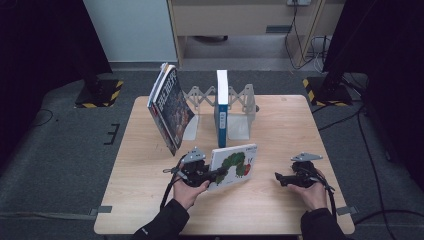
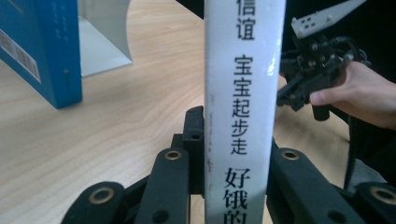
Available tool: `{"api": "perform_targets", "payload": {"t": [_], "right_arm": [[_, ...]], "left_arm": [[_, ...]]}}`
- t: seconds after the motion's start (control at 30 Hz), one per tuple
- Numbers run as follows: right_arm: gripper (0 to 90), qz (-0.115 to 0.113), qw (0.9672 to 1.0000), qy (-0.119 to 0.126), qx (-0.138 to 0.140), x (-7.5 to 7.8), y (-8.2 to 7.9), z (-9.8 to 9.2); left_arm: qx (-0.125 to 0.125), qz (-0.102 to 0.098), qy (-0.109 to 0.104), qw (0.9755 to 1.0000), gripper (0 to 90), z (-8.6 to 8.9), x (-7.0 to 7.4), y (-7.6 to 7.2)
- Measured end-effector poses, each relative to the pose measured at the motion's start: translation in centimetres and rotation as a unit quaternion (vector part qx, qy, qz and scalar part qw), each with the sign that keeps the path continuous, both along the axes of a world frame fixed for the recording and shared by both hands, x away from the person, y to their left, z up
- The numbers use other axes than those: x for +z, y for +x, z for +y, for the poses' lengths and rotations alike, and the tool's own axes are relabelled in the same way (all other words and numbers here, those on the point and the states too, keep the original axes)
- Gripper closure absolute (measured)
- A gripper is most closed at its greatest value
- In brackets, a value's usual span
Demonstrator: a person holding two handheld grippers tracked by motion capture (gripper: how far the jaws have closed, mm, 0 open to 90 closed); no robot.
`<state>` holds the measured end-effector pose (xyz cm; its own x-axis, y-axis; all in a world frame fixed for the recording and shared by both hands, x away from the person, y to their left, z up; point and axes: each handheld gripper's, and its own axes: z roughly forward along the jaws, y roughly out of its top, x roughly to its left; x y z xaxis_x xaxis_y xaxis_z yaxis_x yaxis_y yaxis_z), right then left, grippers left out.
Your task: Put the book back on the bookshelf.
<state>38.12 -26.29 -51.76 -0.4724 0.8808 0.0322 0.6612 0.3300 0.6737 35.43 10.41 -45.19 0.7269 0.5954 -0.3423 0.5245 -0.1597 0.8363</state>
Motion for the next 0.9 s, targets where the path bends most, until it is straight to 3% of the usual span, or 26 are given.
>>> {"api": "perform_targets", "payload": {"t": [0.27, 0.37, 0.7, 0.9], "right_arm": [[10.3, 0.016, 0.9993, -0.032, 0.009, -0.9, 0.2, -0.1], [9.1, 0.021, 0.9994, -0.026, 0.005, -1.1, 0.3, -0.3], [6.9, 0.005, 0.9998, -0.018, 0.003, -1.4, 0.2, -0.3], [6.3, 0.000, 0.9999, -0.014, 0.003, -1.5, 0.1, -0.3]], "left_arm": [[0.025, -0.022, -0.003, 0.9994, 74.3, -0.3, 1.6, 1.1], [0.036, -0.029, -0.008, 0.9989, 74.3, -0.5, 2.0, 1.6], [0.080, -0.045, -0.018, 0.9956, 74.3, -0.7, 3.4, 3.3], [0.100, -0.062, -0.011, 0.9930, 74.3, -1.3, 3.9, 4.2]]}}
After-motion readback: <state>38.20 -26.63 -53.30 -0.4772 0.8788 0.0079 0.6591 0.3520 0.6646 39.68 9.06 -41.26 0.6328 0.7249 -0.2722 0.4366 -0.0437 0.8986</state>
